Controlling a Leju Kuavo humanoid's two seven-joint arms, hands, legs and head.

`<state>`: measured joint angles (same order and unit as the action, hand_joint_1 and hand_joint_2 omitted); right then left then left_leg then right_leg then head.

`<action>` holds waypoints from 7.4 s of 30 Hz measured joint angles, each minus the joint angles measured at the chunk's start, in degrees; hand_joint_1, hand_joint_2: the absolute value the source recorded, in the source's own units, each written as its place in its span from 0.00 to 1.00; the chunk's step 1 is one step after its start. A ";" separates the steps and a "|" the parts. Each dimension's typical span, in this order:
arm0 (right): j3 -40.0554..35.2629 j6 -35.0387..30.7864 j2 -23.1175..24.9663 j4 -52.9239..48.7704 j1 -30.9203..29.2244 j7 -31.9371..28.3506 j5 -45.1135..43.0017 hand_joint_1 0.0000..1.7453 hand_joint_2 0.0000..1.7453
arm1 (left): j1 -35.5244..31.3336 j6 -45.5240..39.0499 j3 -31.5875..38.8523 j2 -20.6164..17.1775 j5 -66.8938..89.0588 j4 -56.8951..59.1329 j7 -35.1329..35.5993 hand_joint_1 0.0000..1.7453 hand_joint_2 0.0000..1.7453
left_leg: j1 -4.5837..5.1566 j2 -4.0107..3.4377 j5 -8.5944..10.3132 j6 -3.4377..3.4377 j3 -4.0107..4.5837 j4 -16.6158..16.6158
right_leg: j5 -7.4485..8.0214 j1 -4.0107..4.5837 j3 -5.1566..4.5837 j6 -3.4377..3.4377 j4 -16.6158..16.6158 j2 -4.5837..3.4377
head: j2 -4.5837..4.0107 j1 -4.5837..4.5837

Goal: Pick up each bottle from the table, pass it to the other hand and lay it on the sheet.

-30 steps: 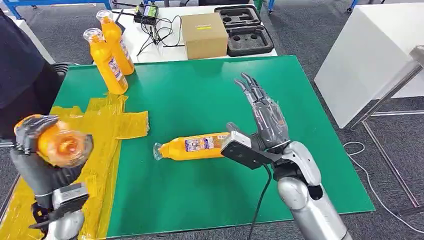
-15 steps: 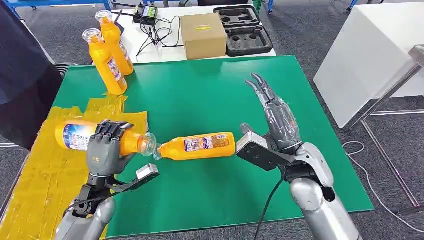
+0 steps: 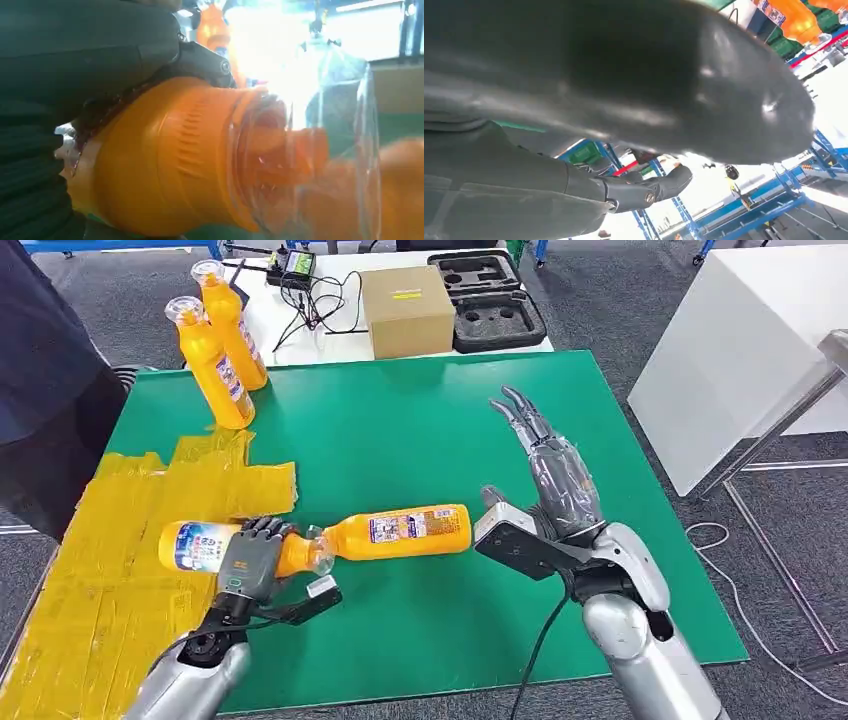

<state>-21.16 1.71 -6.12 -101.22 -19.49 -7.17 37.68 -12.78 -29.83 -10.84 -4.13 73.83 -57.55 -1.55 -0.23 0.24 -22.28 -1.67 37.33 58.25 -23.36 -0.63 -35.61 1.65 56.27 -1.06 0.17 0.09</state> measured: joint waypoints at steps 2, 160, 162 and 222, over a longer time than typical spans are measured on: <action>0.00 0.22 0.00 0.00 0.00 0.00 0.22 0.00 0.00 | -0.87 2.28 -0.17 0.00 -0.09 1.41 0.63 0.00 0.00 | 0.00 0.00 0.00 0.00 0.00 0.00 | 0.00 0.00 0.00 0.00 0.00 0.00 | 0.00 0.00; 1.42 -2.21 8.43 31.02 -2.35 9.14 6.97 1.00 1.00 | 11.96 35.26 4.79 1.40 -86.52 -40.04 -18.03 0.00 1.00 | 0.03 0.18 0.12 0.03 -0.01 0.01 | 0.08 -0.03 0.00 0.08 0.00 0.09 | 0.00 0.02; 3.19 -2.14 7.17 22.95 0.41 9.03 6.47 1.00 1.00 | 12.81 37.31 5.20 1.46 -88.06 -40.02 -17.88 0.00 1.00 | 0.02 0.26 0.08 0.04 0.01 0.00 | 0.02 -0.02 0.01 0.08 -0.01 0.12 | 0.00 0.00; -13.73 -10.10 22.51 42.16 -13.30 15.19 12.29 1.00 1.00 | 10.35 31.62 -4.11 5.35 -97.94 -40.96 -15.85 0.00 1.00 | -0.04 0.03 0.12 0.11 0.33 -0.01 | 0.07 0.01 -0.35 0.03 0.04 0.03 | 0.00 -0.02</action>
<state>-34.89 -8.39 16.39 -59.06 -32.80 8.02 49.97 -2.43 1.79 -14.95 1.22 -24.11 -98.51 -17.40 -0.27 0.27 -22.16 -1.56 37.65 58.24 -23.29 -0.61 -35.96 1.69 56.31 -1.03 0.17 0.07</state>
